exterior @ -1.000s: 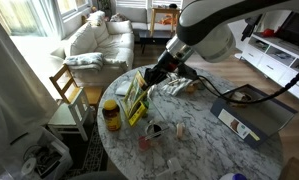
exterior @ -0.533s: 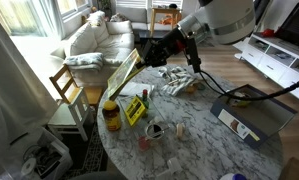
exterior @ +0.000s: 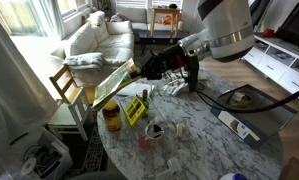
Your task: Place a book on the brown bottle
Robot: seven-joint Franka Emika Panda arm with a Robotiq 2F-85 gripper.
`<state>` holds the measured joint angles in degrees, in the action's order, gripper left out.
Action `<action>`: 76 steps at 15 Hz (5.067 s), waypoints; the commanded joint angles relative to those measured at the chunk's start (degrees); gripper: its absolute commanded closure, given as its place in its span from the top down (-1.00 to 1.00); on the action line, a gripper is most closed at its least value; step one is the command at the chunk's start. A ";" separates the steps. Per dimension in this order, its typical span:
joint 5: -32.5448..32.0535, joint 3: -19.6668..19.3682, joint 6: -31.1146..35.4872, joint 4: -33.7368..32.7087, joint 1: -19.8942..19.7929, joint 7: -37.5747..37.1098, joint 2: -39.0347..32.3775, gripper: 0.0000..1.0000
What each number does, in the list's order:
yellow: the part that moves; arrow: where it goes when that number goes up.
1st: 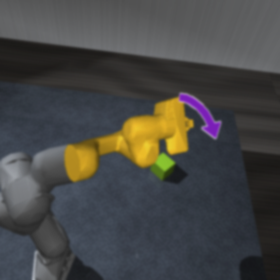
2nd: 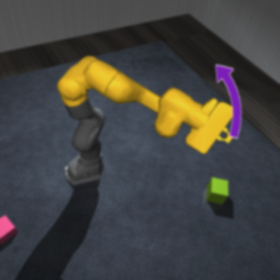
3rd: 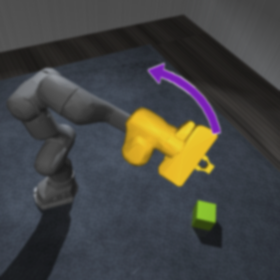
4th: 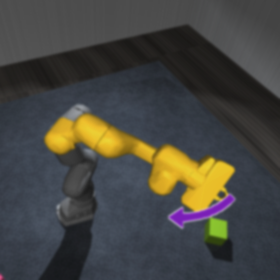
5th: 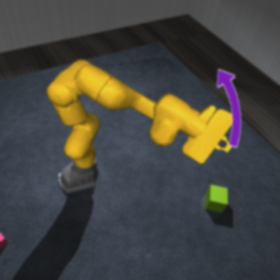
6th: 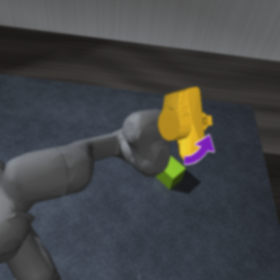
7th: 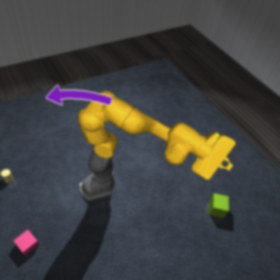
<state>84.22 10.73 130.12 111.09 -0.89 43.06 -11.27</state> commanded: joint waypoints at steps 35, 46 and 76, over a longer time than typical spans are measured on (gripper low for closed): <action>14.13 -4.83 20.07 2.74 8.43 1.27 -9.14 -0.96; 32.51 -2.22 20.55 0.97 7.90 -1.90 -11.94 -0.96; 33.90 -3.79 18.64 -1.68 11.29 -2.48 -15.98 -0.96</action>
<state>118.33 10.09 150.15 109.36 7.35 41.69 -26.78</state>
